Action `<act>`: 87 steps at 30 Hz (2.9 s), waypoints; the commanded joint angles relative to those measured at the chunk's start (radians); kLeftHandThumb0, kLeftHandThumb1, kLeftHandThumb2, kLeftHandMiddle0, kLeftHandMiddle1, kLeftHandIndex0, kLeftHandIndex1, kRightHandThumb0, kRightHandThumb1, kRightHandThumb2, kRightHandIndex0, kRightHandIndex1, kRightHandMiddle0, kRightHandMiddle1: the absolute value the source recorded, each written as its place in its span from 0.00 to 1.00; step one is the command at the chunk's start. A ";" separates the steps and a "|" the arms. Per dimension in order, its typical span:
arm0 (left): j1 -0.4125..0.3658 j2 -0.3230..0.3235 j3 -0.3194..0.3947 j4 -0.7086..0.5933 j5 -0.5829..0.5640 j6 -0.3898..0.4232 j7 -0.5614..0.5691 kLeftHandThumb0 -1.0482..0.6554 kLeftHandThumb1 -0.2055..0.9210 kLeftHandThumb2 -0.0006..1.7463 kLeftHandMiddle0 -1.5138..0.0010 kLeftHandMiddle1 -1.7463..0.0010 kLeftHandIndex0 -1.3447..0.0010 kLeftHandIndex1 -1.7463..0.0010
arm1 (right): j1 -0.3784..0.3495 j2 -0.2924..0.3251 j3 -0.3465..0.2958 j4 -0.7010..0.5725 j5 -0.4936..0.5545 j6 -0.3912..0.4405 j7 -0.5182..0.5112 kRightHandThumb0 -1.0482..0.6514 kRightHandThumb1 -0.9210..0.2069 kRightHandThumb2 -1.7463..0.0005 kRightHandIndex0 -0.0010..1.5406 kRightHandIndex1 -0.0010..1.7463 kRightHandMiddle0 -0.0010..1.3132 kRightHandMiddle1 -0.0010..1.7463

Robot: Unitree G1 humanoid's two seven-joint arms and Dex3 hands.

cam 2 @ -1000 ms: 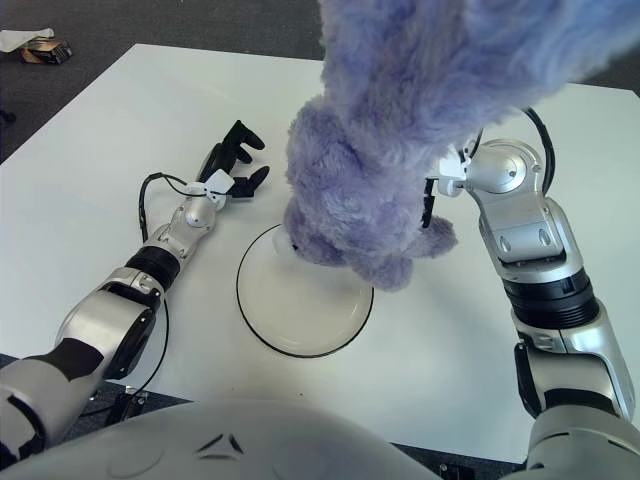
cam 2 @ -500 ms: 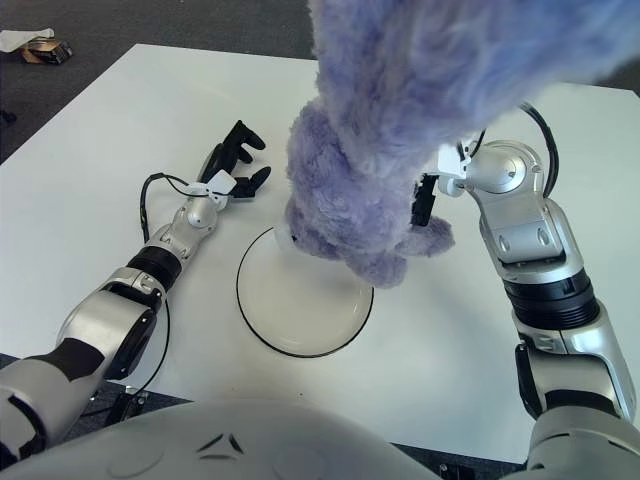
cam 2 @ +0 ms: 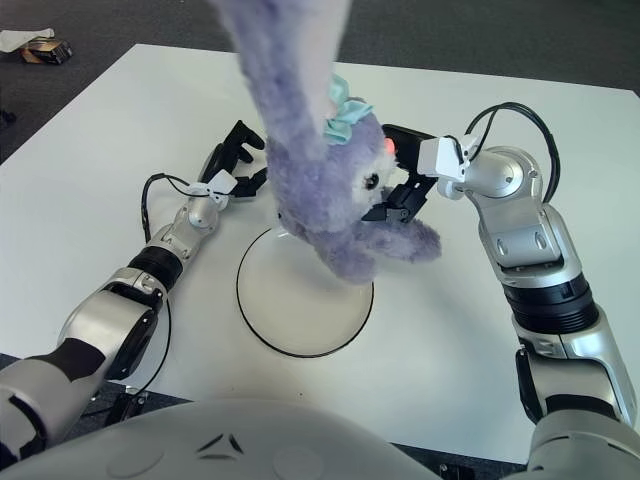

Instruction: Put the doll into the plate.

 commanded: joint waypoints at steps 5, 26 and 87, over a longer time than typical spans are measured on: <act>0.035 -0.014 -0.010 0.026 0.007 0.042 -0.018 0.61 0.85 0.40 0.73 0.15 0.85 0.00 | 0.000 -0.008 -0.008 0.015 -0.015 -0.006 -0.018 0.25 0.33 0.47 0.14 0.69 0.01 0.78; 0.031 -0.017 0.007 0.041 -0.006 0.044 -0.023 0.61 0.80 0.44 0.69 0.17 0.84 0.00 | -0.006 -0.023 -0.006 0.056 -0.013 -0.083 0.000 0.20 0.17 0.55 0.07 0.54 0.00 0.62; 0.020 0.014 0.099 0.020 -0.098 0.047 -0.091 0.61 0.78 0.46 0.70 0.13 0.84 0.00 | -0.096 -0.003 -0.111 0.374 -0.144 -0.107 -0.238 0.29 0.06 0.53 0.20 0.62 0.00 0.66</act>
